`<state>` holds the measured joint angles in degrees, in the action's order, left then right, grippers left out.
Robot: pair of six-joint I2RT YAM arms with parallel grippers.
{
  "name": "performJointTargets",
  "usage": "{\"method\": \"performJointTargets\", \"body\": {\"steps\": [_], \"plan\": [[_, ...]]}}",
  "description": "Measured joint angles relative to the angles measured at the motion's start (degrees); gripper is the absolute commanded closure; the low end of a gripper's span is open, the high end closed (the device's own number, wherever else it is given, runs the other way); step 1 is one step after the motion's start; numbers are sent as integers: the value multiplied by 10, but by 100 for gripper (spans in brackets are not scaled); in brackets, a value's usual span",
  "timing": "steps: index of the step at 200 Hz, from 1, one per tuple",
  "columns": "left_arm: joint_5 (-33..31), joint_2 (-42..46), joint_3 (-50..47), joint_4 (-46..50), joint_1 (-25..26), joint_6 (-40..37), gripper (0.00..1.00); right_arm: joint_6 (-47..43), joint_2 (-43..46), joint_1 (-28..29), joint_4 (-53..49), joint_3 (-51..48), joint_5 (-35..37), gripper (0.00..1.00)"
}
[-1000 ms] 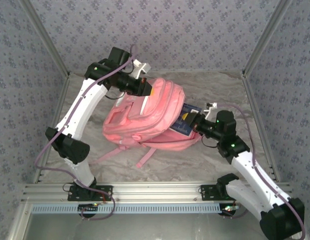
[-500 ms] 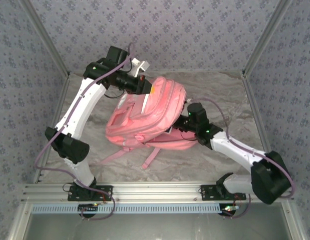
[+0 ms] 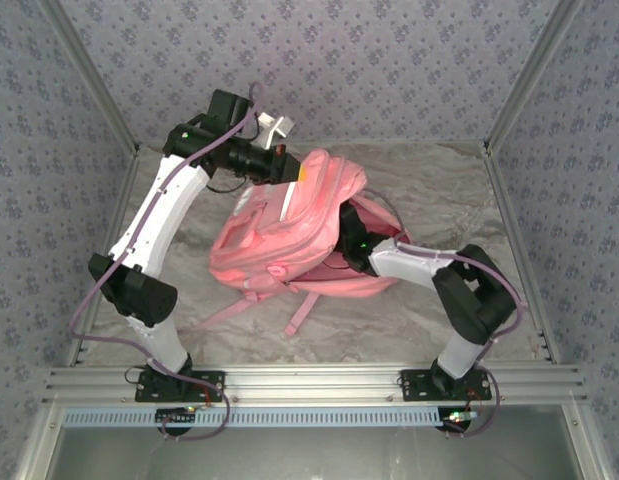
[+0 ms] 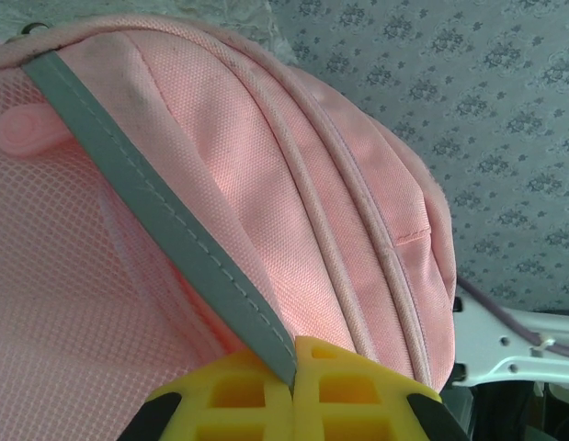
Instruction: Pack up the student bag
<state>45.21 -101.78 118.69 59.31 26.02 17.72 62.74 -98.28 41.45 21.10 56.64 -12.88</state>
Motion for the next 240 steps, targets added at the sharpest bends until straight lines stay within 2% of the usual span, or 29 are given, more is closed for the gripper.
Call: {"method": "performJointTargets", "body": {"steps": [12,34,61,70,102,134,164,209,226,240], "plan": [[1,0,0,0,0,2,100,0,-19,5,7,13,-5,53],[1,0,0,0,0,4,100,-5,-24,9,11,16,-2,42],[1,0,0,0,-2,4,100,-26,6,7,18,-11,4,25],[1,0,-1,-1,-4,6,100,-33,26,4,15,-25,6,23],[7,0,-16,-22,-21,17,100,-58,117,-16,16,-85,12,22],[4,0,-22,-37,-28,25,100,-67,206,-49,13,-147,18,27],[-21,0,-30,-42,-25,30,100,-101,310,-76,-86,-183,84,32],[-104,-13,-36,-57,34,41,100,-204,548,-101,-217,-231,263,37],[-126,-49,-24,-59,66,42,100,-264,595,-109,-231,-243,274,34],[-139,-96,0,-57,91,43,100,-308,600,-112,-238,-243,260,34]]}}
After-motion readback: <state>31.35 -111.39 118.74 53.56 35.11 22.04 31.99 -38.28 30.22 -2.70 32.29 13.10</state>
